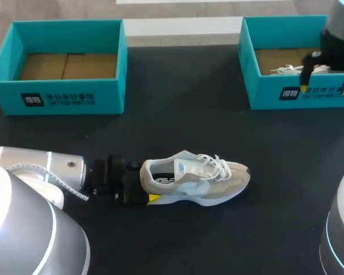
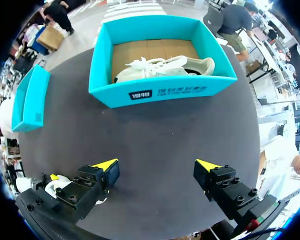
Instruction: Take the shoe out of the shoebox, open the shoe tongue, remove and reinsert the insole, then place the shoe into the shoebox
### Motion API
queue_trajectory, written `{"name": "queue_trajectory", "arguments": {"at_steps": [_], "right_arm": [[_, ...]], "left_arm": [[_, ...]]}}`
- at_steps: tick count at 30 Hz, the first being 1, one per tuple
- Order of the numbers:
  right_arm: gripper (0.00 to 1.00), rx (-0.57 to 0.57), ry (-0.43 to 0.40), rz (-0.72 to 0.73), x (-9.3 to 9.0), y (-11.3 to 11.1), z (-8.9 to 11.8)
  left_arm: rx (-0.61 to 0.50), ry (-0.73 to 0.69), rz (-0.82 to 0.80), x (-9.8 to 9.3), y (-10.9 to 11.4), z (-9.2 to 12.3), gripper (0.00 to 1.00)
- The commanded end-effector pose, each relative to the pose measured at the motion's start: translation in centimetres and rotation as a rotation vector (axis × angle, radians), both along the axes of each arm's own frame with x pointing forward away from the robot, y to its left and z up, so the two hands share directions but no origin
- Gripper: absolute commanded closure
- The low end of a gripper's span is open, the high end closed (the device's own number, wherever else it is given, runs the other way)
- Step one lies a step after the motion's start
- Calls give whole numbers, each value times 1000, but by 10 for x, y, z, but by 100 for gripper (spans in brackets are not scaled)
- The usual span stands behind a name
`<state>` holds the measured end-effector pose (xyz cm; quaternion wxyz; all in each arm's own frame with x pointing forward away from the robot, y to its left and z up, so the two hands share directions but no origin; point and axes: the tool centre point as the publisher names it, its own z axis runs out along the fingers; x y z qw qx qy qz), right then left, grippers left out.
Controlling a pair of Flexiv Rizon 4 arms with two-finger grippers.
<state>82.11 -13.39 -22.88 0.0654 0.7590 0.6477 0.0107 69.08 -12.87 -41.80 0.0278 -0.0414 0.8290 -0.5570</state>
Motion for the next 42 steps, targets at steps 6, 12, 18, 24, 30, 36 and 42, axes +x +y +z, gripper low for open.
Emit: {"name": "queue_trajectory", "arguments": {"at_steps": [6,12,18,24,30,36,42], "right_arm": [[0,0,-15,-32,-24,28,8],[0,0,-15,-32,-24,28,8],[0,0,-15,-32,-24,28,8],[0,-58,-30,-6,-43,63,10],[0,-107,-83,-2,-70,122,17],[0,-58,-85,44,-91,175,9],[0,-14,-29,39,-112,227,-7]], "left_arm": [[3,0,2,-1,-1,-1,100],[3,0,2,-1,-1,-1,100],[3,0,2,-1,-1,-1,100],[3,0,2,-1,-1,-1,100],[3,0,2,-1,-1,-1,100],[3,0,2,-1,-1,-1,100],[3,0,2,-1,-1,-1,100]]}}
